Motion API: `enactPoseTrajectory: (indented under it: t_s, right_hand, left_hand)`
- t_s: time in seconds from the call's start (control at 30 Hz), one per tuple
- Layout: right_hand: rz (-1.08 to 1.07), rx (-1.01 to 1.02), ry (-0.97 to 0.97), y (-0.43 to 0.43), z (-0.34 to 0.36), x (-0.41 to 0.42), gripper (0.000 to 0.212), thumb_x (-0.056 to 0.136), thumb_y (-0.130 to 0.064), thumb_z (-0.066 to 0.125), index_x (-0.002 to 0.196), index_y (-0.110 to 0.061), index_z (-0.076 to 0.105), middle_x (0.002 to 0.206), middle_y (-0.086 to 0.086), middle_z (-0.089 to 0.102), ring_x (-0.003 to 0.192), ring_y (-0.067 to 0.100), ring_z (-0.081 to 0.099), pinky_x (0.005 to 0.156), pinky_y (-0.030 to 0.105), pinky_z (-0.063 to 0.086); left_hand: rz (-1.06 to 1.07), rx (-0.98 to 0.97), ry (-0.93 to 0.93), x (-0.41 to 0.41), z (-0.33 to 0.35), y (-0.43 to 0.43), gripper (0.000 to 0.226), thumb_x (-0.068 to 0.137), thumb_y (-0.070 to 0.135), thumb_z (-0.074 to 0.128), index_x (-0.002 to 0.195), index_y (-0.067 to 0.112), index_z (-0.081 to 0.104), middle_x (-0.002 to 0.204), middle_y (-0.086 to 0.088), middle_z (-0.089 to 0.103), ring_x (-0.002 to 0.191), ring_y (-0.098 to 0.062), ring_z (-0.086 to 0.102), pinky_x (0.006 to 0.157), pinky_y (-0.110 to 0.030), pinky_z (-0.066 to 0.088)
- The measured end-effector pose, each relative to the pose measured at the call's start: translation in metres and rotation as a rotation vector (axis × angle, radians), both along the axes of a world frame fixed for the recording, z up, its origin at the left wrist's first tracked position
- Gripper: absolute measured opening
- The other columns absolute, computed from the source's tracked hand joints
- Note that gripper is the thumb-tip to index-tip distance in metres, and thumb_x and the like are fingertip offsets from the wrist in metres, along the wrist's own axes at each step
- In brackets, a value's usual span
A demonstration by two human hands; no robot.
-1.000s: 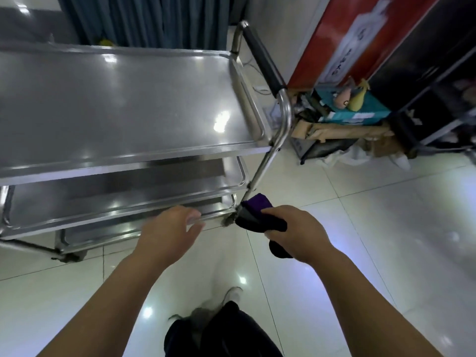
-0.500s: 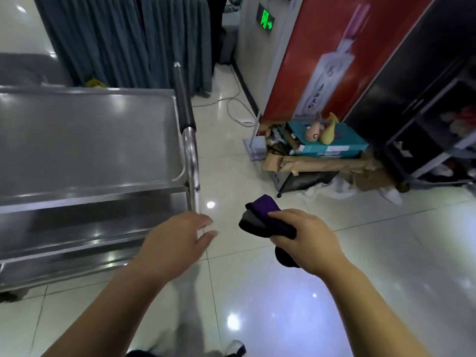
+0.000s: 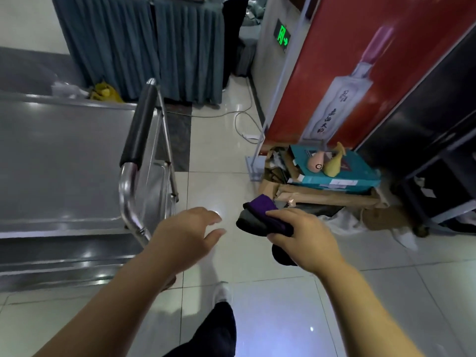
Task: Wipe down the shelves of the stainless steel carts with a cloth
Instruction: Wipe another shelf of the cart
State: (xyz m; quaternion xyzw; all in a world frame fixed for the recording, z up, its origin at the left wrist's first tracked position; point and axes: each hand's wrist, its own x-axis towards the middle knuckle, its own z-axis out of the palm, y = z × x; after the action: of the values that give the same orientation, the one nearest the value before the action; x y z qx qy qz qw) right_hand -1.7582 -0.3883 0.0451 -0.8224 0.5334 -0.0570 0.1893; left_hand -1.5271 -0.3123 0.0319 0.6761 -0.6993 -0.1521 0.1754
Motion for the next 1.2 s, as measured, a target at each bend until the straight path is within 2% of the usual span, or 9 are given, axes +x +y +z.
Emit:
enactPoseTrajectory:
  t_s: [0.2, 0.4, 0.57, 0.7, 0.83, 1.03, 1.2]
  right_hand:
    - [0.09, -0.039, 0.134, -0.126, 0.01, -0.002, 0.052, 0.08, -0.044, 0.063, 0.129, -0.044, 0.048, 0.128, -0.019, 0.054, 0.109, 0.012, 0.051, 0.079, 0.031, 0.042]
    - [0.14, 0.002, 0.098, -0.241, 0.011, 0.011, 0.049, 0.081, -0.04, 0.065, 0.128, -0.041, 0.052, 0.126, -0.017, 0.055, 0.106, 0.011, 0.051, 0.084, 0.035, 0.046]
    - [0.193, 0.073, 0.03, -0.328, -0.003, 0.039, 0.047, 0.082, -0.037, 0.065, 0.127, -0.038, 0.054, 0.122, -0.013, 0.057, 0.105, 0.012, 0.053, 0.086, 0.035, 0.046]
    - [0.285, 0.083, -0.001, -0.405, -0.014, 0.074, 0.044, 0.082, -0.037, 0.063, 0.126, -0.04, 0.054, 0.12, -0.016, 0.057, 0.105, 0.011, 0.053, 0.082, 0.031, 0.044]
    - [0.405, 0.051, -0.026, -0.493, -0.018, 0.119, 0.045, 0.081, -0.037, 0.065, 0.124, -0.039, 0.055, 0.119, -0.016, 0.059, 0.102, 0.013, 0.056, 0.083, 0.034, 0.047]
    - [0.626, 0.03, 0.042, -0.61, -0.009, 0.197, 0.044, 0.083, -0.039, 0.06, 0.127, -0.041, 0.052, 0.121, -0.017, 0.056, 0.102, 0.013, 0.053, 0.084, 0.035, 0.047]
    - [0.787, 0.011, 0.077, -0.676, -0.009, 0.278, 0.044, 0.083, -0.04, 0.059, 0.126, -0.043, 0.051, 0.12, -0.018, 0.056, 0.101, 0.011, 0.054, 0.082, 0.032, 0.047]
  left_hand:
    - [0.11, 0.107, 0.064, -0.001, -0.011, -0.127, 0.035, 0.09, 0.05, 0.047, 0.119, 0.033, 0.056, 0.115, 0.014, 0.06, 0.101, -0.008, 0.057, 0.086, -0.031, 0.048]
    - [0.21, 0.127, 0.044, 0.018, -0.011, -0.219, 0.031, 0.089, 0.051, 0.048, 0.114, 0.034, 0.058, 0.108, 0.014, 0.06, 0.093, -0.007, 0.055, 0.074, -0.024, 0.041]
    - [0.319, 0.142, 0.012, 0.05, -0.011, -0.283, 0.035, 0.088, 0.053, 0.048, 0.115, 0.032, 0.058, 0.11, 0.013, 0.061, 0.085, -0.004, 0.053, 0.076, -0.024, 0.046]
    - [0.405, 0.144, -0.012, 0.07, -0.012, -0.343, 0.036, 0.088, 0.052, 0.048, 0.116, 0.032, 0.058, 0.112, 0.014, 0.061, 0.093, -0.005, 0.057, 0.075, -0.024, 0.044]
    - [0.499, 0.148, -0.009, 0.094, -0.01, -0.409, 0.035, 0.088, 0.051, 0.05, 0.115, 0.031, 0.059, 0.112, 0.012, 0.061, 0.096, -0.008, 0.058, 0.079, -0.028, 0.048]
    - [0.658, 0.192, -0.005, 0.138, -0.003, -0.492, 0.032, 0.088, 0.051, 0.048, 0.113, 0.033, 0.059, 0.112, 0.015, 0.06, 0.098, -0.007, 0.056, 0.083, -0.031, 0.049]
    - [0.777, 0.193, 0.033, 0.18, -0.009, -0.539, 0.031, 0.089, 0.051, 0.048, 0.113, 0.034, 0.059, 0.111, 0.017, 0.059, 0.096, -0.005, 0.055, 0.08, -0.028, 0.048]
